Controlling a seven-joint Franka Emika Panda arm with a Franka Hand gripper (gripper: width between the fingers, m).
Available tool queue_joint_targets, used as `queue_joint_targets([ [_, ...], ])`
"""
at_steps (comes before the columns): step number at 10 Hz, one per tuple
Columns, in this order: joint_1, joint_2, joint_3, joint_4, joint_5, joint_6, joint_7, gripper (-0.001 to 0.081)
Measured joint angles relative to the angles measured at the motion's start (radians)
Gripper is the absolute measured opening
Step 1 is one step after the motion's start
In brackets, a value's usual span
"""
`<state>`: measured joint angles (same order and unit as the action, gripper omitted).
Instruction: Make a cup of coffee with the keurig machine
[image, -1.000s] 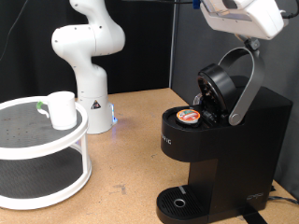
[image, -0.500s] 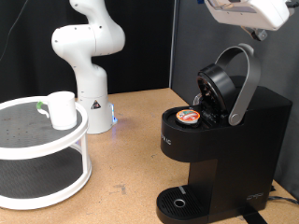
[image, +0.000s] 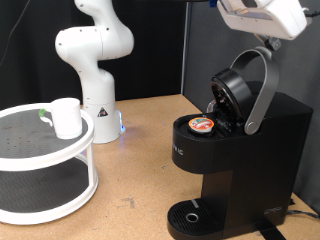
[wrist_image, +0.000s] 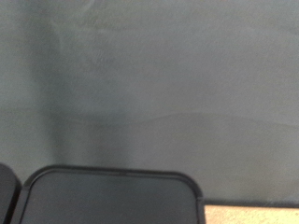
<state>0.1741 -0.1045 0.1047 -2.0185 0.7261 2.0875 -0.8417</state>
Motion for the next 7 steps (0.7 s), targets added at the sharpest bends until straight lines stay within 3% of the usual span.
queue_joint_targets([
  [7, -0.005, -0.008, -0.001, -0.012, -0.038, -0.014, 0.0, 0.0],
])
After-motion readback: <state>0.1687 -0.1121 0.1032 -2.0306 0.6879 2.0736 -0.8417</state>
